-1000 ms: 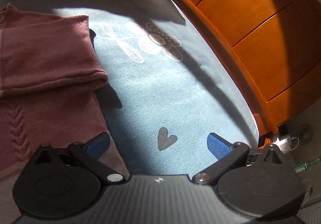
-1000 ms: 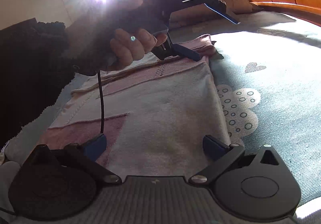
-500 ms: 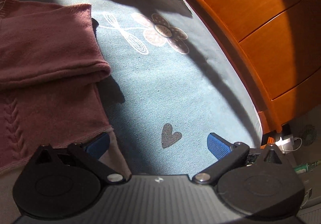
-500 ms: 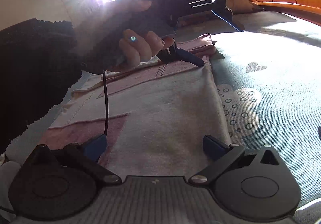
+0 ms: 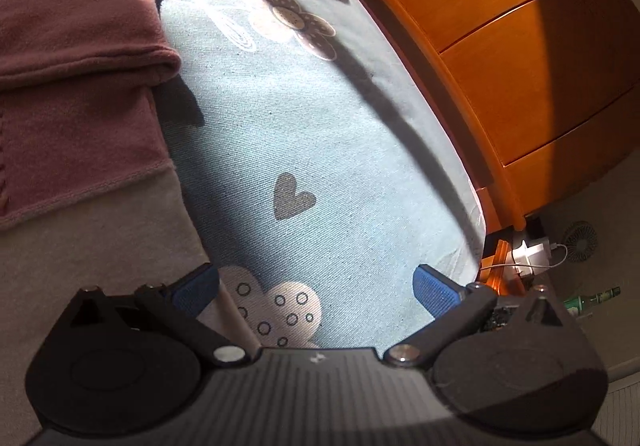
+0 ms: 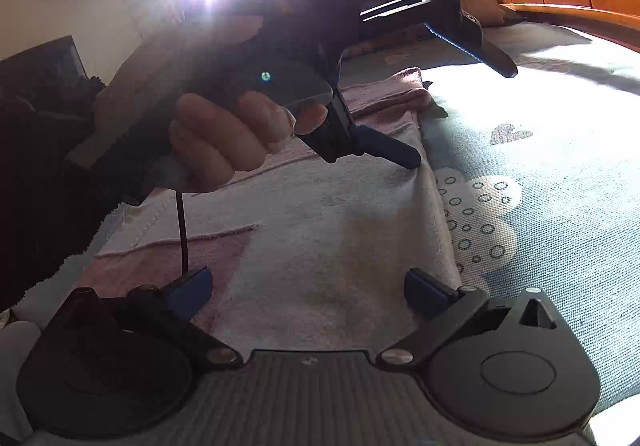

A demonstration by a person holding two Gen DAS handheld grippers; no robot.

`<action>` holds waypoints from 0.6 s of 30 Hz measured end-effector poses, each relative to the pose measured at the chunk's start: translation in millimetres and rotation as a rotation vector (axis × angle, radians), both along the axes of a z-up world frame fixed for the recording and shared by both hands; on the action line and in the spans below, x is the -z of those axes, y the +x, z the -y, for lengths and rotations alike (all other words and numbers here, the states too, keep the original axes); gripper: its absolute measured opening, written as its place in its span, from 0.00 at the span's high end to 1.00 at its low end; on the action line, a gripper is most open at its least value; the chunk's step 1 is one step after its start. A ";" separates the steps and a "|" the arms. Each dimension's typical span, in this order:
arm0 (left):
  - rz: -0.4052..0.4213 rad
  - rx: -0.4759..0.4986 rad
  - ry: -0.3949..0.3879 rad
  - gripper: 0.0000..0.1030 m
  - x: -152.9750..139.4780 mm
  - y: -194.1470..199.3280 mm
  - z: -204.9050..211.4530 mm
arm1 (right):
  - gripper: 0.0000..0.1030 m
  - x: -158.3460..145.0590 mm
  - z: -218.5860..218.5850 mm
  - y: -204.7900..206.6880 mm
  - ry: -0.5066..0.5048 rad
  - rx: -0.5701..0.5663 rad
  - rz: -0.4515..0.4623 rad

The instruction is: Fold clothes

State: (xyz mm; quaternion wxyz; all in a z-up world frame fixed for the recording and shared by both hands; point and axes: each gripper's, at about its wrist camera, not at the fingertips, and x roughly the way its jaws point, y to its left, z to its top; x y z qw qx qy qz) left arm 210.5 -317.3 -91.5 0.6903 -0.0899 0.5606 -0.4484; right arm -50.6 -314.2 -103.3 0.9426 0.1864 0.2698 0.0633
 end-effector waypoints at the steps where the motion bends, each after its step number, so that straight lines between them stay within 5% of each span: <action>1: 0.002 -0.016 -0.004 0.01 -0.6 5.3 -0.8 | 0.00 0.2 0.0 0.0 0.001 0.000 0.000; 8: 0.019 -0.131 -0.033 0.01 -4.6 42.0 -6.6 | 0.00 1.1 2.7 1.3 0.018 -0.002 0.002; 18: 0.039 -0.079 -0.031 0.01 -13.6 30.5 -4.0 | 0.00 1.6 2.3 -0.5 0.019 -0.003 0.005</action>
